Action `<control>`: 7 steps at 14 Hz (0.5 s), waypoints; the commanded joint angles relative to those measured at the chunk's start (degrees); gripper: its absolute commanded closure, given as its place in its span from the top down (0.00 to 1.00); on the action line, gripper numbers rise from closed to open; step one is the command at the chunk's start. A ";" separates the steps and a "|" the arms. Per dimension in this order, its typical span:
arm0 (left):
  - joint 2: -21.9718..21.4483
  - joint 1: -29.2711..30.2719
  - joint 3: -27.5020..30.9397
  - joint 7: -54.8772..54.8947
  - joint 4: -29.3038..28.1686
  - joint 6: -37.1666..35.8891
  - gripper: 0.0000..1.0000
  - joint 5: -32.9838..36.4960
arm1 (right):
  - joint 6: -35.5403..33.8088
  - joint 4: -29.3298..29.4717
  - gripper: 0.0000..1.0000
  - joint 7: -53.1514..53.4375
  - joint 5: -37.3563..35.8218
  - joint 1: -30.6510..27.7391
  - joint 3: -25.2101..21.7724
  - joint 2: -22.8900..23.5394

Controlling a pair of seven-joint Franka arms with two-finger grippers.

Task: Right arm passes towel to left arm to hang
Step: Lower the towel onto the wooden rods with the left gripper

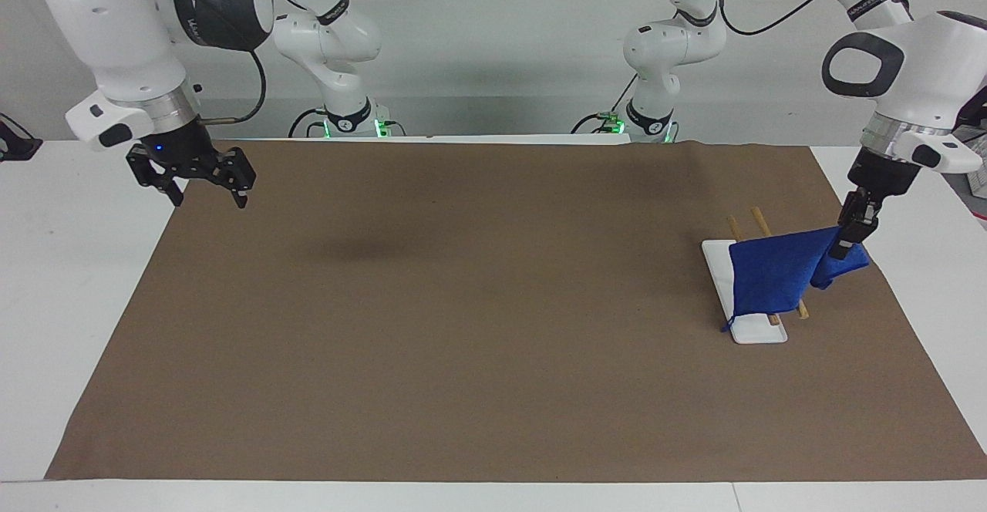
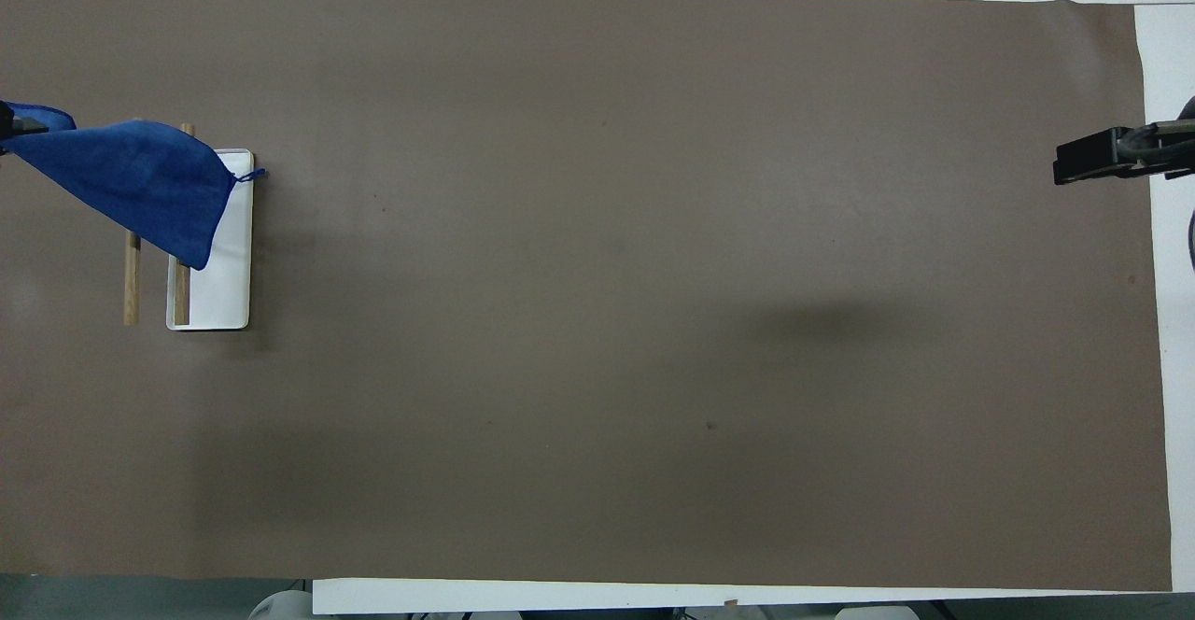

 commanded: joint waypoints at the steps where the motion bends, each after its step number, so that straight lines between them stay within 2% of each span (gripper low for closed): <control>1: 0.55 1.47 0.01 1.64 -0.38 0.57 0.00 -0.53 | -1.88 1.29 1.00 -3.12 0.13 0.50 -1.11 0.45; 7: 0.29 1.74 -0.08 0.59 -4.33 -0.21 0.02 -0.53 | -3.03 1.82 1.00 -2.68 0.22 0.42 -0.67 -0.08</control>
